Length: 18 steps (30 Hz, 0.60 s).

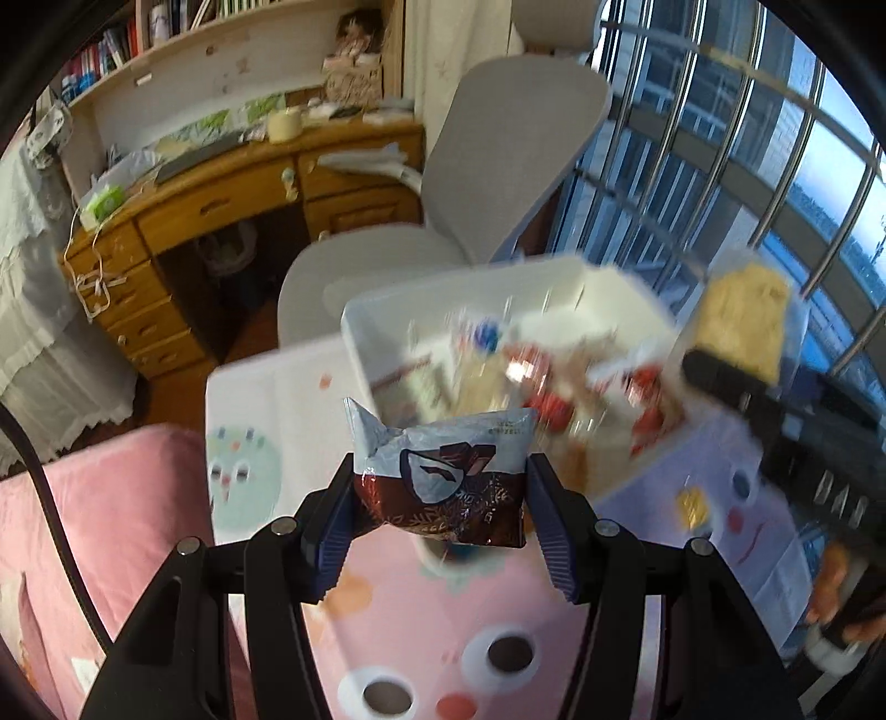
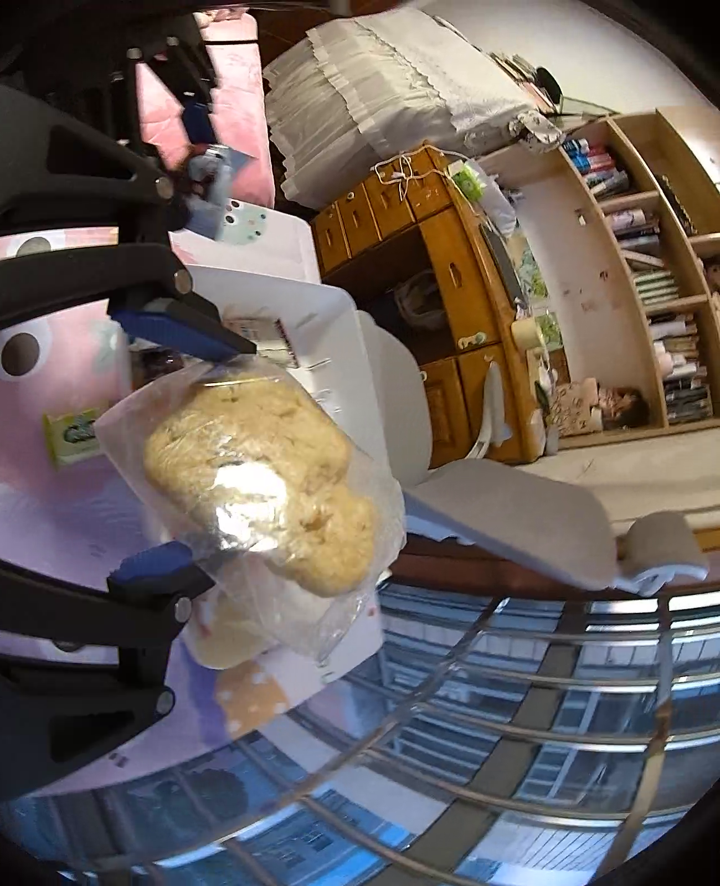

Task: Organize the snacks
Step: 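Carry both snacks over the white tray and open both grippers, then withdraw both tools from the tray toward the green and yellow packs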

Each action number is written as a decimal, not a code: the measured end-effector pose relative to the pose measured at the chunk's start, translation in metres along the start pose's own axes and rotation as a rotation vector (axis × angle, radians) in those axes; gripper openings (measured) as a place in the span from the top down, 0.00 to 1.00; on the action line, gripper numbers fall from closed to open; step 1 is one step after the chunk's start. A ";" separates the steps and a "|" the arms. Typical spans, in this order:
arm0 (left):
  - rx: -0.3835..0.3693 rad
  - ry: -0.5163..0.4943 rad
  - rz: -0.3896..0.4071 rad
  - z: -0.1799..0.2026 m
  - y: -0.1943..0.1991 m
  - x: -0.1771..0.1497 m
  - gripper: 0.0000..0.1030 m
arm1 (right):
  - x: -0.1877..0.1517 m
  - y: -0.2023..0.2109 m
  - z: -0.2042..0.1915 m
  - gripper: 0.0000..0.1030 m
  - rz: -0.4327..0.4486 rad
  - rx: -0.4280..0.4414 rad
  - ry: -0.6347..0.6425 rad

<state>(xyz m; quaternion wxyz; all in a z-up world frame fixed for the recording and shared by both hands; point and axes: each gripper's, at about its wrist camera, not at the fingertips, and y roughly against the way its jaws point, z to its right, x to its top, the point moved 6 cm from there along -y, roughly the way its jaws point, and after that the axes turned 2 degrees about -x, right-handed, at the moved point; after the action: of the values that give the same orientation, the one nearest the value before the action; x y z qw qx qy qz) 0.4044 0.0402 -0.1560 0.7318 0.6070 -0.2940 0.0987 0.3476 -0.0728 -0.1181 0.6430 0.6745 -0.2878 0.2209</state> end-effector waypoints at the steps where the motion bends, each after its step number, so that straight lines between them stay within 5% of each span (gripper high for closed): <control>1: -0.006 0.005 0.007 0.003 0.000 0.007 0.45 | 0.005 0.000 0.000 0.41 0.000 0.022 0.013; 5: -0.011 0.038 0.025 0.012 -0.002 0.026 0.43 | 0.014 0.005 0.005 0.40 0.010 0.070 0.050; 8: 0.000 0.096 -0.005 0.012 -0.009 0.028 0.32 | 0.012 -0.001 0.012 0.36 -0.021 0.089 0.049; 18: 0.054 0.222 -0.107 0.009 -0.024 -0.014 0.28 | -0.011 -0.006 0.055 0.29 -0.075 0.089 0.004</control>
<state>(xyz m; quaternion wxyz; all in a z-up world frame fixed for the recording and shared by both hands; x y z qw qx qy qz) 0.4026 0.0285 -0.1825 0.7474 0.6267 -0.1754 0.1338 0.3399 -0.1262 -0.1342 0.6207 0.7122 -0.2512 0.2106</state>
